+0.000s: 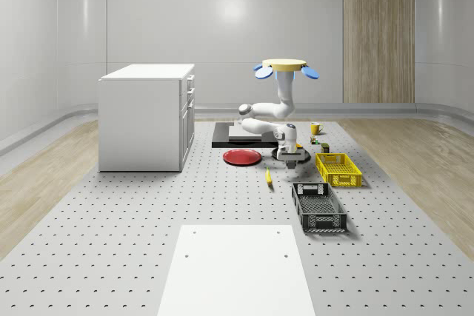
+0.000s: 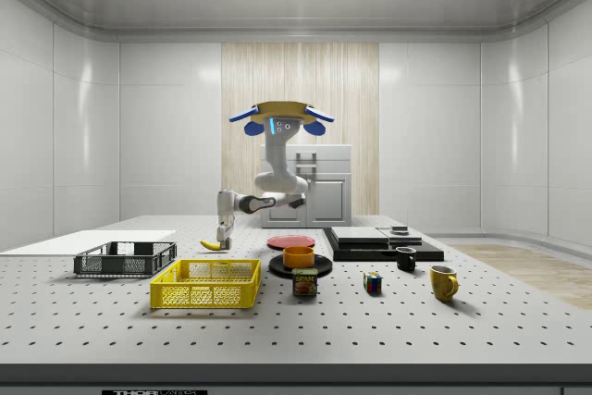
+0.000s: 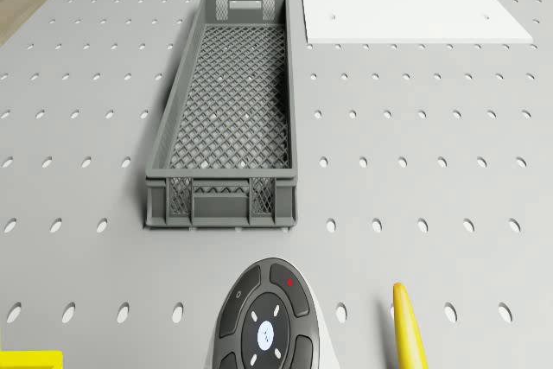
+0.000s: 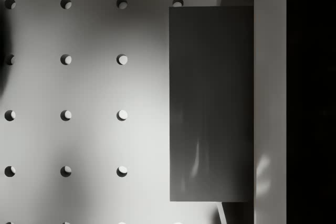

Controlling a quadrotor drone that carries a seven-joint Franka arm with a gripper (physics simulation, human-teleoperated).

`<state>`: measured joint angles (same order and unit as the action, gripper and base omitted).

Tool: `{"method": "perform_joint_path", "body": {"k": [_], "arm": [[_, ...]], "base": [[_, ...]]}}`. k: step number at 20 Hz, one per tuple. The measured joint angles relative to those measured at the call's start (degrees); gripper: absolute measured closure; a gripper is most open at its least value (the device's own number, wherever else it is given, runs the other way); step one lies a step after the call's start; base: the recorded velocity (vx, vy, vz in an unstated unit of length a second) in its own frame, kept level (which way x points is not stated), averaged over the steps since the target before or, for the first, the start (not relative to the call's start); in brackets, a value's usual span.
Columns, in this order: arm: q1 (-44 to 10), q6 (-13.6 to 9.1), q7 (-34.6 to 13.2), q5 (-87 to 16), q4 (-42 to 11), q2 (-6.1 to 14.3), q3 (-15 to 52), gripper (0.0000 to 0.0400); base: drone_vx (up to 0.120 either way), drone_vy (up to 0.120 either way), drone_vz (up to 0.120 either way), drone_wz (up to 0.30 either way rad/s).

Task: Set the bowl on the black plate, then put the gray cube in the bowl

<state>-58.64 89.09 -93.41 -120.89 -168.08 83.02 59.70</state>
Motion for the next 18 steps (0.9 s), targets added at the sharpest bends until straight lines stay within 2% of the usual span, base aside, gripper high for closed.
{"method": "perform_joint_path", "body": {"k": [3, 8, 13, 18], "arm": [[0.1, -0.3, 0.0, 0.5, -0.2, -0.1, 0.5, 0.015], [0.2, -0.5, 0.0, 0.8, -0.4, -0.2, 0.9, 0.015], [0.3, -0.6, 0.0, 0.9, -0.4, -0.2, 1.0, 0.015], [0.3, -0.6, 0.0, 1.0, -0.5, -0.2, 1.0, 0.015]], "base": [[-0.027, 0.027, 0.12, 0.0], [-0.12, 0.12, 0.12, 0.0], [-0.112, 0.12, 0.0, 0.0], [0.0, 0.032, 0.0, 0.0]]}}
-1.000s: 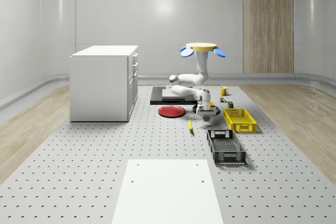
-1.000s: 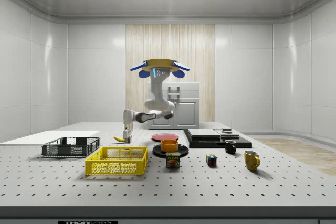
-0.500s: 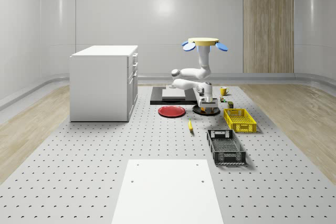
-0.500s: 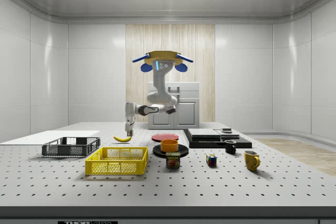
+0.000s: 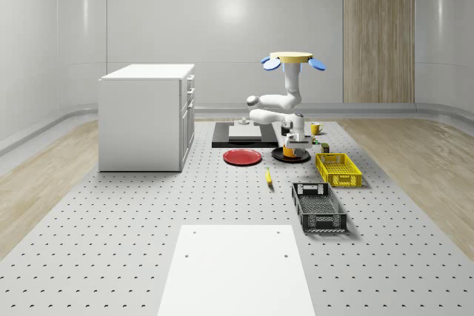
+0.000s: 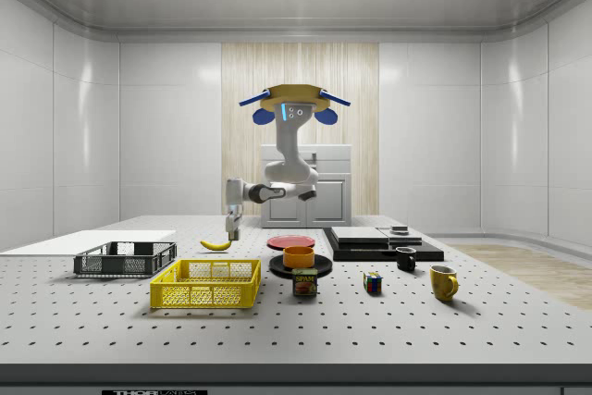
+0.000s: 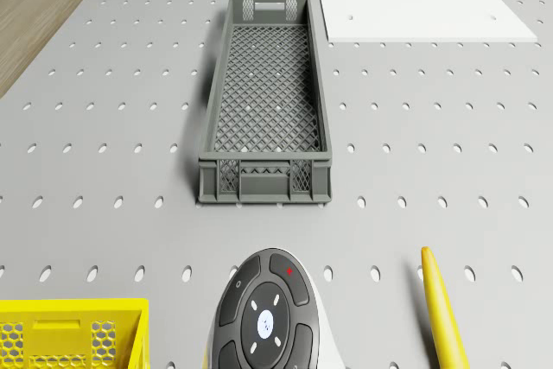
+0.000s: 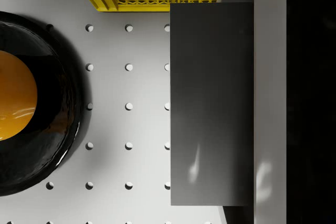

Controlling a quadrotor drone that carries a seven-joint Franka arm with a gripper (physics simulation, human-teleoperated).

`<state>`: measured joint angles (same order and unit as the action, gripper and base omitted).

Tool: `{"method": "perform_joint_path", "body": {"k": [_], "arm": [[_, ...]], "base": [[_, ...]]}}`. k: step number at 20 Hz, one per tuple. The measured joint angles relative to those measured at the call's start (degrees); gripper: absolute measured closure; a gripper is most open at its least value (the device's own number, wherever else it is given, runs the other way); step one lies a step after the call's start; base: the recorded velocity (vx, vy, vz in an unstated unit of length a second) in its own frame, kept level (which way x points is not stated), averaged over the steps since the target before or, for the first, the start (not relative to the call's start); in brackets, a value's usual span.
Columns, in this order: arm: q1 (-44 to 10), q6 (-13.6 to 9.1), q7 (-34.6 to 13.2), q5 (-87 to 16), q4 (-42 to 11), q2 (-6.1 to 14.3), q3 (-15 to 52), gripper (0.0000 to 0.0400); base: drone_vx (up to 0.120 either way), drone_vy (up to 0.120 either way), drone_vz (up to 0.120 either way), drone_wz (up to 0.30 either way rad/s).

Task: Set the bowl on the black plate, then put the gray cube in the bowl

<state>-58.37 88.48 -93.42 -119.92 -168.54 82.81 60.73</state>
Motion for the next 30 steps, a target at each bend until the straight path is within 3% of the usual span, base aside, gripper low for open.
{"method": "perform_joint_path", "body": {"k": [7, 25, 30], "arm": [[0.0, 0.0, 0.0, 0.0, 0.0, 0.0, 0.0, 0.015], [0.0, -0.1, 0.0, 0.0, 0.0, -0.1, 0.0, 0.015], [0.0, -0.1, 0.0, 0.0, 0.0, -0.1, 0.0, 0.015]], "base": [[0.0, 0.0, 0.086, 0.0], [-0.12, -0.024, 0.002, 0.0], [-0.12, 0.0, -0.064, 0.0]]}}
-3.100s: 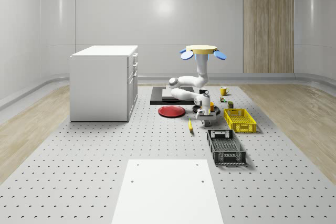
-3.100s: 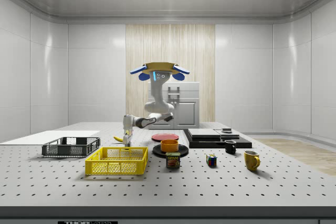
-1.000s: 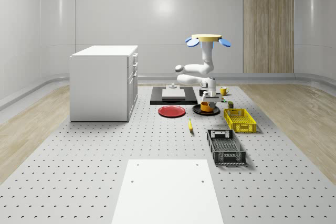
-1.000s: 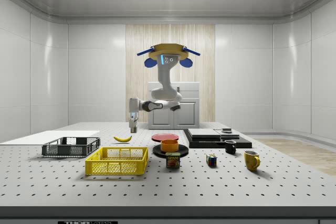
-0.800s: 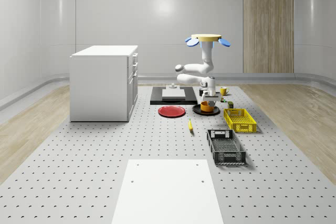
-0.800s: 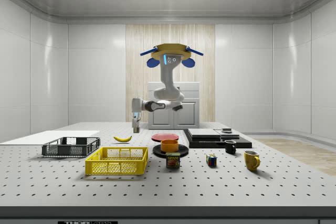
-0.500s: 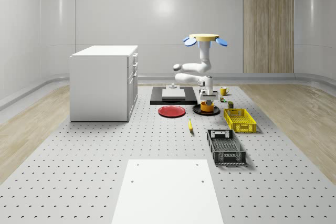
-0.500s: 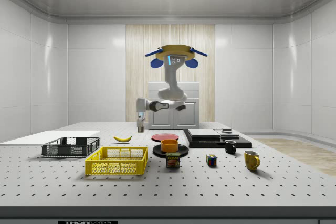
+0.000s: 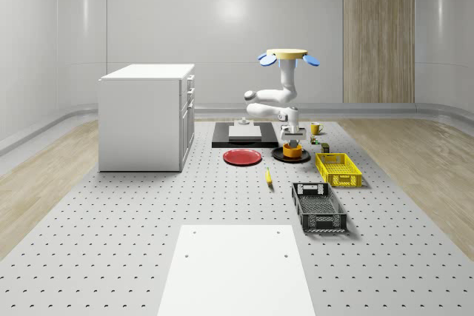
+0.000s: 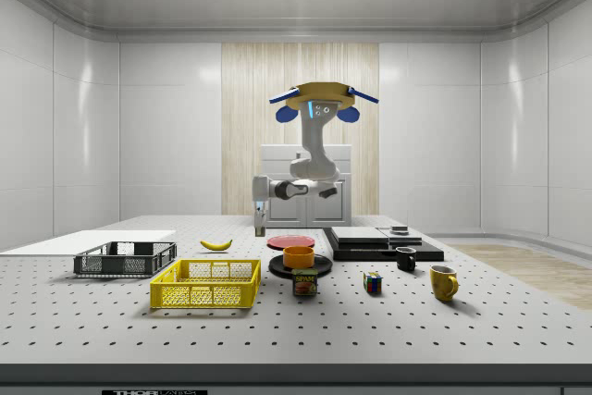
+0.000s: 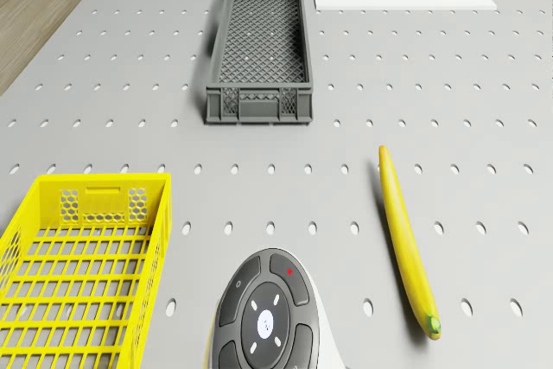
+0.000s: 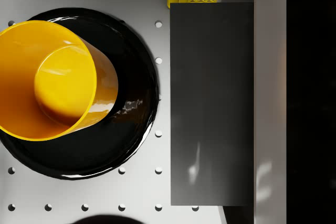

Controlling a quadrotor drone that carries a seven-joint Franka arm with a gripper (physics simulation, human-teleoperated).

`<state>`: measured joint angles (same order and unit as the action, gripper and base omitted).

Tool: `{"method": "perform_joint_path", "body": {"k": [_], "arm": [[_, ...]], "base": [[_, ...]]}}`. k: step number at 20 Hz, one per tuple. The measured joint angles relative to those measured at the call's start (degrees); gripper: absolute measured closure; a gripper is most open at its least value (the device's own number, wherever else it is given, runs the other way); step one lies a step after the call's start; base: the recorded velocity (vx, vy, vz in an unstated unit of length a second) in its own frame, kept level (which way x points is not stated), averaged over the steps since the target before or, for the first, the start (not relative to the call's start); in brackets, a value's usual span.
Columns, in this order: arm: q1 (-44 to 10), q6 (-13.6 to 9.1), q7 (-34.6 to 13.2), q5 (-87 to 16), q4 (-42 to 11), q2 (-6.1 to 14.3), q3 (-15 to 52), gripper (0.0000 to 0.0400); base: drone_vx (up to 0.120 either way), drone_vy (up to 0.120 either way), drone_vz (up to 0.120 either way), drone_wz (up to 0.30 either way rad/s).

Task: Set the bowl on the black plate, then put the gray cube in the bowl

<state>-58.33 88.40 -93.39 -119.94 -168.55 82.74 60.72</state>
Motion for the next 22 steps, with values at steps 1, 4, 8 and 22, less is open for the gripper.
{"method": "perform_joint_path", "body": {"k": [1, 4, 8, 22], "arm": [[0.0, 0.0, 0.0, 0.0, 0.0, 0.0, 0.0, 0.015], [0.0, 0.0, 0.0, 0.0, 0.0, 0.0, 0.0, 0.015], [0.0, 0.0, 0.0, 0.0, 0.0, 0.0, 0.0, 0.015], [0.0, 0.0, 0.0, 0.0, 0.0, 0.0, 0.0, 0.015]], "base": [[-0.12, 0.0, -0.08, 0.0], [-0.12, 0.0, -0.093, 0.0], [-0.12, 0.0, 0.0, 0.0], [-0.12, 0.017, -0.037, 0.0]]}}
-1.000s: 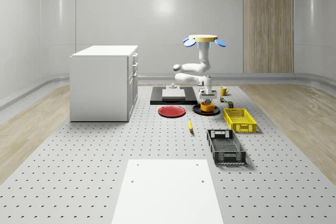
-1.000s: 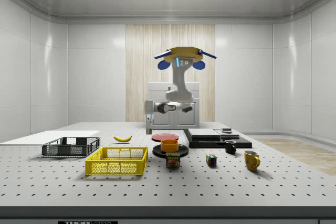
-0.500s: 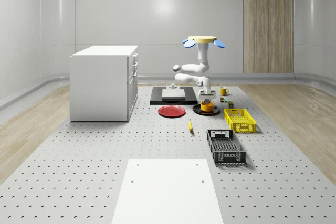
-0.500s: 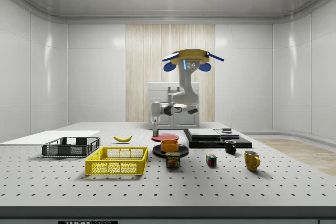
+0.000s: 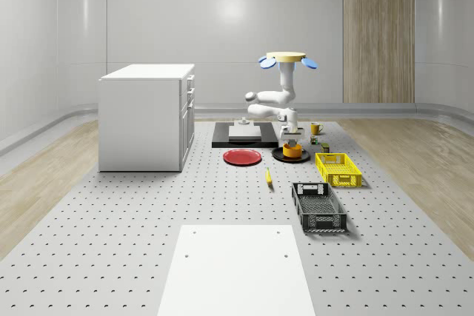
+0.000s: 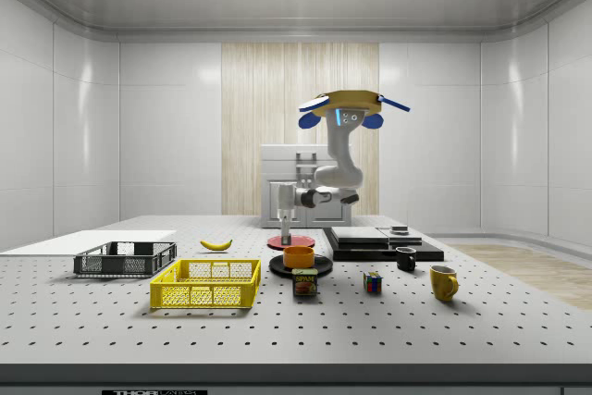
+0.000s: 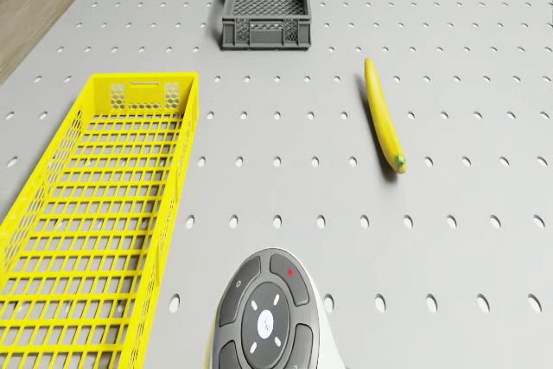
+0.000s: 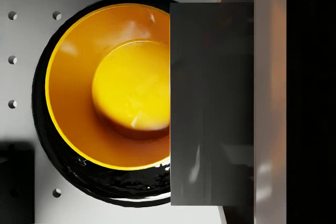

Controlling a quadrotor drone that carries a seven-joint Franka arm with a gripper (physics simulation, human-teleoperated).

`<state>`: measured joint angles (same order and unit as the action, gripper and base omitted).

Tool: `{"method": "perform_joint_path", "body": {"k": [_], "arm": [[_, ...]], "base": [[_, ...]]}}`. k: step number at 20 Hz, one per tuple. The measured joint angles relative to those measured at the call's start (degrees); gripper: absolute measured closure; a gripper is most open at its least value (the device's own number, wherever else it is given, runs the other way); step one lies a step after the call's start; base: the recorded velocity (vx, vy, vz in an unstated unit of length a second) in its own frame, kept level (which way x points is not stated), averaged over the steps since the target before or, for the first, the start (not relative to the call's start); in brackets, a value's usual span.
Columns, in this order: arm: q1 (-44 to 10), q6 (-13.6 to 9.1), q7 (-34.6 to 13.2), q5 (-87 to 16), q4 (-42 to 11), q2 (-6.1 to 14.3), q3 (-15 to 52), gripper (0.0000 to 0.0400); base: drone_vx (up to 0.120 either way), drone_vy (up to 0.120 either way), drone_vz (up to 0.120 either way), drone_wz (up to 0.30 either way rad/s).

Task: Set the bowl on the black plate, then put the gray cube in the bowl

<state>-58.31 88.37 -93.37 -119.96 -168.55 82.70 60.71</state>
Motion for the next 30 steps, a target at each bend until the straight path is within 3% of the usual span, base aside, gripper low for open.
{"method": "perform_joint_path", "body": {"k": [6, 11, 23, 30], "arm": [[0.0, 0.0, 0.0, 0.0, 0.0, 0.0, 0.0, 0.015], [0.0, 0.0, 0.0, 0.0, 0.0, 0.0, 0.0, 0.015], [-1.0, 2.2, 0.2, -4.3, 2.1, 0.3, -4.4, 0.015], [-3.1, 2.5, 0.2, -5.7, 4.8, -1.2, -5.6, 0.015]], "base": [[-0.12, 0.0, -0.12, 0.0], [-0.12, 0.04, 0.0, 0.0], [-0.003, 0.003, 0.0, 0.0], [0.0, 0.0, 0.0, 0.0]]}}
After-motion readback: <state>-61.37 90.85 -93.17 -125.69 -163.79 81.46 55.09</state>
